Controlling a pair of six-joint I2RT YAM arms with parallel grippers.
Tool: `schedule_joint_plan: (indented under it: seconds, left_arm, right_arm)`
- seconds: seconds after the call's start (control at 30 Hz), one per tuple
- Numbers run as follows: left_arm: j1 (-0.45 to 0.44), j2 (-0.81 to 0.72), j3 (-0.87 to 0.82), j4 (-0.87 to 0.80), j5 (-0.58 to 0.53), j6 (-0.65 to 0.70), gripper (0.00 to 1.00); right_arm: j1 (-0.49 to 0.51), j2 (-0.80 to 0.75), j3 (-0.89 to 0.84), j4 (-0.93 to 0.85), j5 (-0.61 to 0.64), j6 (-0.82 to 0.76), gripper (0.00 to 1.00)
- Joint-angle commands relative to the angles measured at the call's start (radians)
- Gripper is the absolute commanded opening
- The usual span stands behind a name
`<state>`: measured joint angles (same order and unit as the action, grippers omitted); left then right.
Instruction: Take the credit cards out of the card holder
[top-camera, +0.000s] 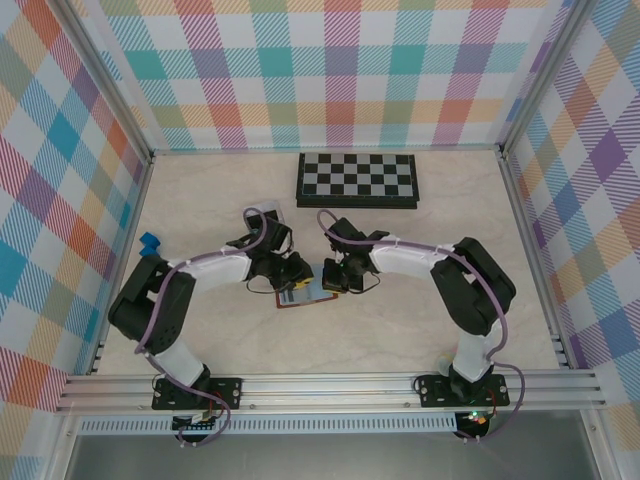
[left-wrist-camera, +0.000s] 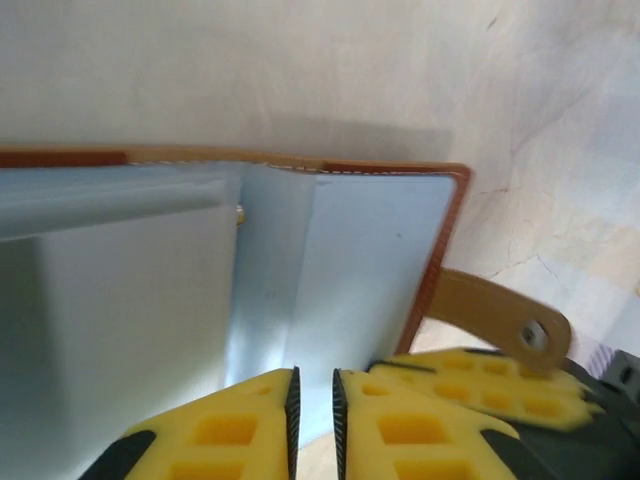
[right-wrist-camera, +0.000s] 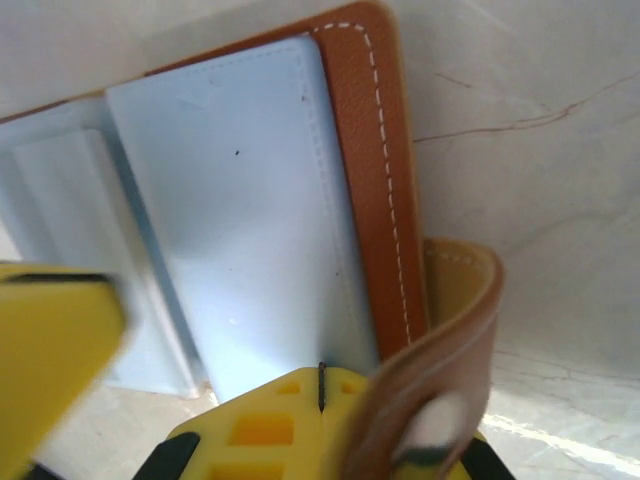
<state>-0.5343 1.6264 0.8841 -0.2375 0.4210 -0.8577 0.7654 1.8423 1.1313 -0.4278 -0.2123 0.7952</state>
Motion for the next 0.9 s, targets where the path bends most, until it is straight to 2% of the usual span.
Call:
schedule_joint_plan:
  seconds: [0.0,0.13,0.23,0.4,0.53,0.87]
  left_arm:
    - [0.018,-0.102,0.033,-0.216,-0.158,0.06,0.25]
    - [0.052,-0.172,0.003,-0.291,-0.214,0.066,0.47]
    - [0.066,-0.189,-0.026,-0.286,-0.193,0.062,0.53]
    - [0.066,-0.159,-0.053,-0.209,-0.108,0.054,0.54]
    - [0.065,-0.126,-0.051,-0.165,-0.061,0.054,0.48]
    - [0.065,-0.07,-0.042,-0.174,-0.09,0.072,0.47]
  right_arm:
    - [0.002,0.035,0.04,-0.064,0.028,-0.031,0.05]
    - [0.002,0.059,0.048,-0.076,0.036,-0.036,0.06]
    - [0.003,0.069,0.047,-0.074,0.033,-0.036,0.06]
    - [0.005,0.078,0.045,-0.072,0.028,-0.034,0.06]
    - [0.006,0.081,0.044,-0.071,0.025,-0.033,0.06]
    - [0.009,0.083,0.039,-0.072,0.027,-0.034,0.06]
